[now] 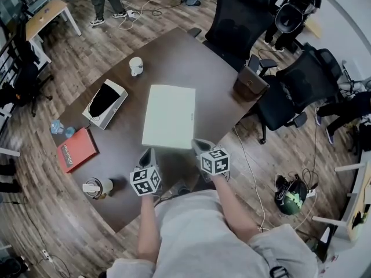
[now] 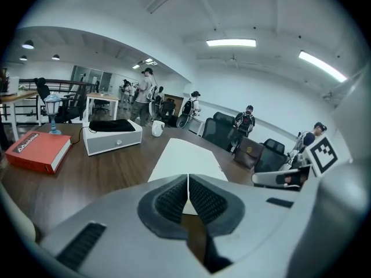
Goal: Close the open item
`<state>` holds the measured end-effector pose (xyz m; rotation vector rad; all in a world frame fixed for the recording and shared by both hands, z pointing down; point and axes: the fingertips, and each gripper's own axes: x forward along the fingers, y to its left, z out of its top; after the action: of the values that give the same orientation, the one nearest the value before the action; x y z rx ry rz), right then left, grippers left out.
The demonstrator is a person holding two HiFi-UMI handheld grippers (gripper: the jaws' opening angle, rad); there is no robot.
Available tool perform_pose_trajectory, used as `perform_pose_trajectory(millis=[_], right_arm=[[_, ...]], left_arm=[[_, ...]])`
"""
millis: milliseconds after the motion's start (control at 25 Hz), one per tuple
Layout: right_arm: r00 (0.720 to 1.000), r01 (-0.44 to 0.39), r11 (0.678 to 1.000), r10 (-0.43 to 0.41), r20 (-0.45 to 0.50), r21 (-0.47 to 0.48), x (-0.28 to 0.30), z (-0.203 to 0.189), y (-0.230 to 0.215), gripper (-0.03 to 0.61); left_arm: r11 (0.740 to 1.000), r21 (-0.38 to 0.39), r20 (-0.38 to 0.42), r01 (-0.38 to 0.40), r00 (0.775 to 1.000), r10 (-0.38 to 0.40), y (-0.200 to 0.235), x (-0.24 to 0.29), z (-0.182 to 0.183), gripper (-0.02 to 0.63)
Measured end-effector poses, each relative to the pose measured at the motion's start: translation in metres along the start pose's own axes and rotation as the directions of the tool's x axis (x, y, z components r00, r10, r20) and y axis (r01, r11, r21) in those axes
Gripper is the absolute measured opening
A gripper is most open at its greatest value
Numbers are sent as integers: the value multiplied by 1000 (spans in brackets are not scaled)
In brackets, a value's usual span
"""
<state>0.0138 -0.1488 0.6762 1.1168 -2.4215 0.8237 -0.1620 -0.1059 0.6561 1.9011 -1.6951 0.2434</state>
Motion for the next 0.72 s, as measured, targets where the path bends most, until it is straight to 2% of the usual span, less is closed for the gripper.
perform_pose_trajectory(millis=[720], right_arm=[[997,68,997,-68,29,-23,-24,6,-15,6]], left_arm=[[994,80,-19,74,997,-72,-26,16,6,8]])
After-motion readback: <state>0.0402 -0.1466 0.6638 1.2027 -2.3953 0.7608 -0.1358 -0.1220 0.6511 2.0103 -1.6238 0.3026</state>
